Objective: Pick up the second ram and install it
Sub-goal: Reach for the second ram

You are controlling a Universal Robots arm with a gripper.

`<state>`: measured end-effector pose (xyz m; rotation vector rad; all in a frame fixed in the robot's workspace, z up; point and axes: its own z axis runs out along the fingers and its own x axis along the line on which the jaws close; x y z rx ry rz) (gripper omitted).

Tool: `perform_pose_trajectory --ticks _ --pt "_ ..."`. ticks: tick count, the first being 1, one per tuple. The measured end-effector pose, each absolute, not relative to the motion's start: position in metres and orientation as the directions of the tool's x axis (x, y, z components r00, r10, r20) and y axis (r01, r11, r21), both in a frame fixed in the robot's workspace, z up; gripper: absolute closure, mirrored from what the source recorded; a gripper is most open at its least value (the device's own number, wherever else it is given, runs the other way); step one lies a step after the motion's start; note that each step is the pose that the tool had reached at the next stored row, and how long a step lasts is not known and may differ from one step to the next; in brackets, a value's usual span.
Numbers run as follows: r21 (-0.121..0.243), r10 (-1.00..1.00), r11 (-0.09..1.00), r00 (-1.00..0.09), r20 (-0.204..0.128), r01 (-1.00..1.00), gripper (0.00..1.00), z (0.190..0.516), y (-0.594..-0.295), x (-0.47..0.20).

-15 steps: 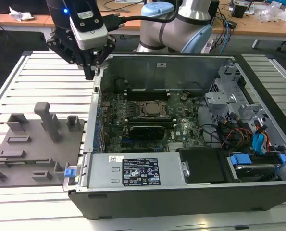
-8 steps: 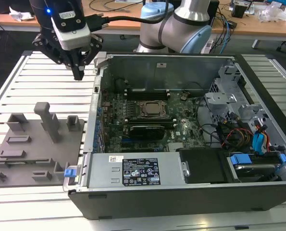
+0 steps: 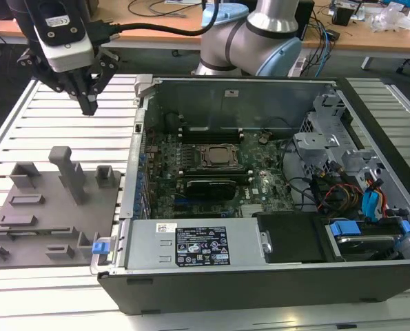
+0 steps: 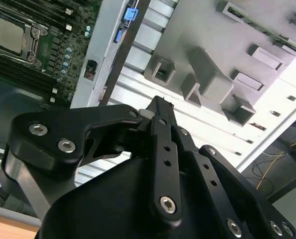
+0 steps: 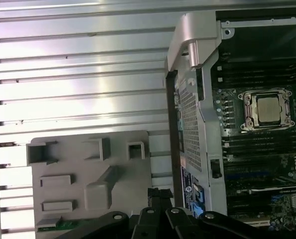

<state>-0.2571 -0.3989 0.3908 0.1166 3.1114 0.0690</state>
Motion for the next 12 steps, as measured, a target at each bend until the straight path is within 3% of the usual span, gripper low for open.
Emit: perform_pose_trajectory --ticks 12 --pt "0.045 0.075 0.996 -0.997 -0.026 0.074 0.89 0.389 -0.399 -0.298"
